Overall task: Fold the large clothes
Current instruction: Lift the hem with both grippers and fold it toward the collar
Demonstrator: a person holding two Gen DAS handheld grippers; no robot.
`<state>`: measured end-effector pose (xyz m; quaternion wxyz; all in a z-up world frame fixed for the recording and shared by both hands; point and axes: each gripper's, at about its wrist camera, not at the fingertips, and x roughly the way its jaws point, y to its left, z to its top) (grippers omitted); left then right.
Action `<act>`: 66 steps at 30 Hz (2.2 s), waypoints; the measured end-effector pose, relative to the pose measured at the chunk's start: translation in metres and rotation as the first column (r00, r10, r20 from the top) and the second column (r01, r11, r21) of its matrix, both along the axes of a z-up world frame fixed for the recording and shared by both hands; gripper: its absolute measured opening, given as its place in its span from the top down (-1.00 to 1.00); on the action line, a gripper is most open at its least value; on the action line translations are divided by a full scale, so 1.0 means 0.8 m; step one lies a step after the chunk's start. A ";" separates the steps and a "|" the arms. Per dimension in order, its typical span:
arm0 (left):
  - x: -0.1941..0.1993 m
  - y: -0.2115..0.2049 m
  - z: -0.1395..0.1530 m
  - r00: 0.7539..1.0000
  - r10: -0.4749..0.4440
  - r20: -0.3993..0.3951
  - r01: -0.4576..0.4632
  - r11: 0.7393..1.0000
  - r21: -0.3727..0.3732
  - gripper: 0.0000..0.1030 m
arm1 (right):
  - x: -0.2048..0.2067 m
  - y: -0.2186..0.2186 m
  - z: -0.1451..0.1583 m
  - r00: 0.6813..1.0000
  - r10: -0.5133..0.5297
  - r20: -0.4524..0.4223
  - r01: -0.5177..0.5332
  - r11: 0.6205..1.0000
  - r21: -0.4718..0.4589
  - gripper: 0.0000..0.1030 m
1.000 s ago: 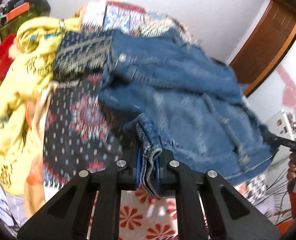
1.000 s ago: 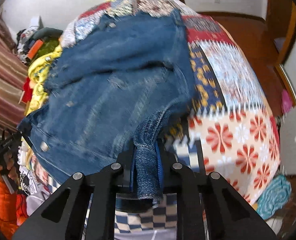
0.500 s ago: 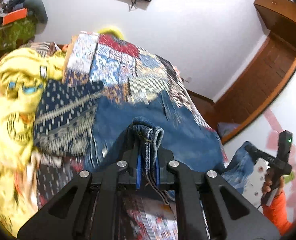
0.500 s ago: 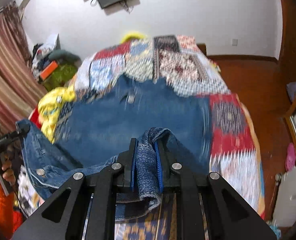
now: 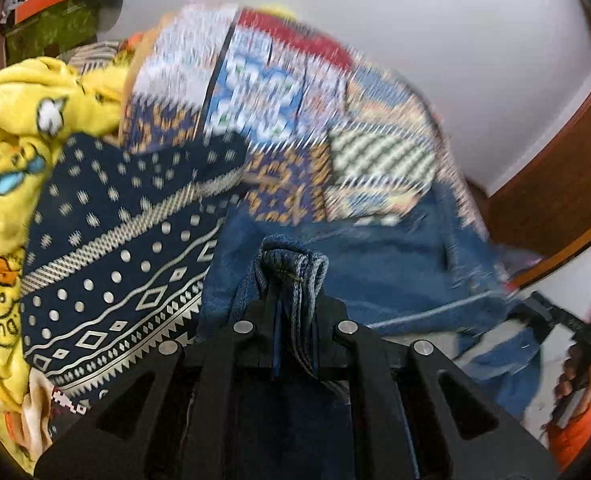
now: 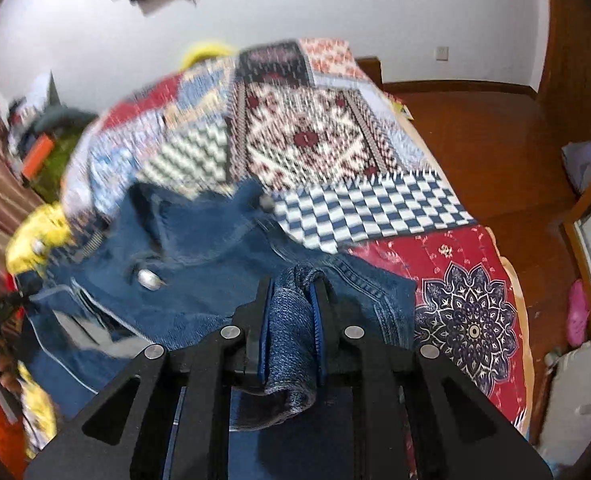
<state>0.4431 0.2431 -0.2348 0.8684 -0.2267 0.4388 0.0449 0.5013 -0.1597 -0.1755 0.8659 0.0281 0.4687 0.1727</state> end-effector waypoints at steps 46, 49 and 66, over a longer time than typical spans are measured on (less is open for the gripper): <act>0.006 -0.099 -0.021 0.973 -0.170 -0.154 0.211 0.925 0.315 -0.54 | -0.063 0.070 -0.058 0.972 0.230 -0.044 -0.234 0.956 -0.178 -0.18; 0.037 -0.075 -0.016 0.983 -0.104 -0.148 0.146 0.941 0.304 -0.54 | -0.033 0.073 -0.051 0.985 0.169 -0.011 -0.168 0.962 -0.216 -0.18; -0.006 -0.085 0.065 0.982 -0.173 0.073 0.127 0.898 0.421 -0.54 | -0.030 0.043 0.005 0.997 0.014 0.081 -0.004 0.992 -0.125 -0.18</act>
